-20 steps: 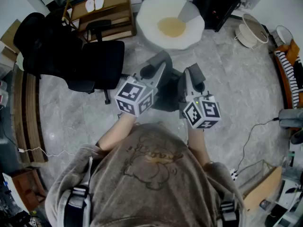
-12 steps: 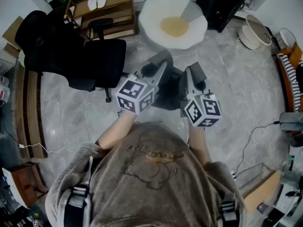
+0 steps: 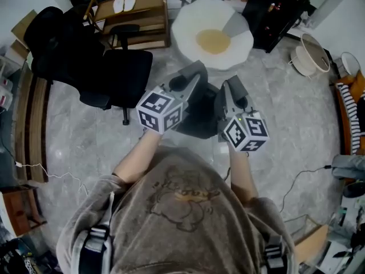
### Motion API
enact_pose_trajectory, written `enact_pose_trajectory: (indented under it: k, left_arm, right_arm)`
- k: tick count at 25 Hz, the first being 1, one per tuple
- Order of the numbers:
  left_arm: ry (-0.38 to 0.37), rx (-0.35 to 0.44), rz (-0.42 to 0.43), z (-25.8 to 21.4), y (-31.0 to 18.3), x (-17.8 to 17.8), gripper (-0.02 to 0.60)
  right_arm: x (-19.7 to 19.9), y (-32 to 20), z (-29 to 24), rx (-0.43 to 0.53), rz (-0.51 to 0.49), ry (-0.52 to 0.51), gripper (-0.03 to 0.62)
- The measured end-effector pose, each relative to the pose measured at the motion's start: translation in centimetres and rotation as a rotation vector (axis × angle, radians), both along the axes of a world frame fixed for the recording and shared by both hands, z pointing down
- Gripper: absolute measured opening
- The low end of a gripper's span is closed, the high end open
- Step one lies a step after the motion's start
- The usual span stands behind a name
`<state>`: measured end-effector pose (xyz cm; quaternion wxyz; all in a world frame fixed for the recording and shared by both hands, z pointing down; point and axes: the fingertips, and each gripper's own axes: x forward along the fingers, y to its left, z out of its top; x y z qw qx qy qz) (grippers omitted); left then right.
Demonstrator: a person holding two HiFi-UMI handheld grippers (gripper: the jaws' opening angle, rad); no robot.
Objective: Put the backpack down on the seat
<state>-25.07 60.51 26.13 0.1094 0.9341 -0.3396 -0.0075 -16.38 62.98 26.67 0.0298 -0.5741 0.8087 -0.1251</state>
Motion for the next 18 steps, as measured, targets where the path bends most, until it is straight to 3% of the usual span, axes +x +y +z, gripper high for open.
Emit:
enact_pose_trajectory:
  k: [8,18]
  left_arm:
    - [0.016,-0.005,0.001,-0.5,-2.7,2.4,0.032]
    - [0.021,0.003,0.059,0.6,-7.4,6.3,0.032]
  right_arm:
    - [2.4,-3.2,-0.8,0.009,-0.028,0.014,0.032]
    - [6.0,-7.8,0.4,-0.009,0.017,0.013,0.034]
